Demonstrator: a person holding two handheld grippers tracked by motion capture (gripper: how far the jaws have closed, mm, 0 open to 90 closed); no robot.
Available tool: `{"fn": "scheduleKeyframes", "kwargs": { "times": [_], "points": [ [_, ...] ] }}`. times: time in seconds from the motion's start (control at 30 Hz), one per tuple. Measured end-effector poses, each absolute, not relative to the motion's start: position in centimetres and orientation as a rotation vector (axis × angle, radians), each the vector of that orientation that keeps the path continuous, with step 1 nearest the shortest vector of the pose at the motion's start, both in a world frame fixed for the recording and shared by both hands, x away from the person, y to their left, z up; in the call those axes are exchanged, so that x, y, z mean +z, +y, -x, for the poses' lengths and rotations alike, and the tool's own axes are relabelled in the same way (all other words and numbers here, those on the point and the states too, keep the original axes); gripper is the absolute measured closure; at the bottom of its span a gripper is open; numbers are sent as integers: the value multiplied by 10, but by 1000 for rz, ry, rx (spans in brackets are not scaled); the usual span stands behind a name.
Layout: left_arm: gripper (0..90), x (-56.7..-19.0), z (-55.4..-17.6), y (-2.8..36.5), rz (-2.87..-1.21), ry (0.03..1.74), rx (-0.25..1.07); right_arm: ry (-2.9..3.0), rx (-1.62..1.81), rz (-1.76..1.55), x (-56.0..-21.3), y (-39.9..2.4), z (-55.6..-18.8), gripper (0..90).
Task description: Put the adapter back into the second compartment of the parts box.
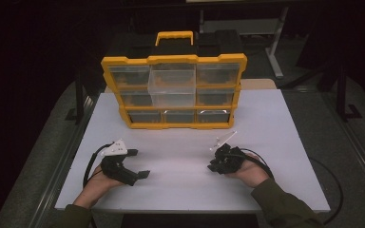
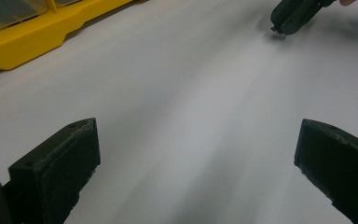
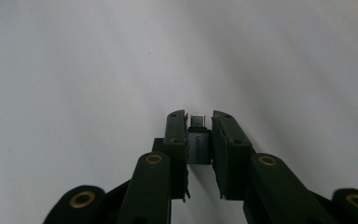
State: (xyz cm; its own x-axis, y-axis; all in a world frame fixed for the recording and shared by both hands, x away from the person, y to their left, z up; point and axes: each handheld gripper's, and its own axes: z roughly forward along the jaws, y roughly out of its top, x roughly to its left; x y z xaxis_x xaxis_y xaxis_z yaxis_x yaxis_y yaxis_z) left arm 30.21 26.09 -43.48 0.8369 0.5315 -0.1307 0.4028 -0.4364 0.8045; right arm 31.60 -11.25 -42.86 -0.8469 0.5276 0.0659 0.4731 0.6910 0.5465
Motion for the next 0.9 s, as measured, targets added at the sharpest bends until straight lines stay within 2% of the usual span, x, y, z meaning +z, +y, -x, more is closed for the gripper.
{"fn": "scheduleKeyframes", "kwargs": {
  "times": [0.9],
  "points": [
    [0,-436,-302,262,-2077,688,171,2807,907,-752,-390,-120,-328,753]
  ]
}}
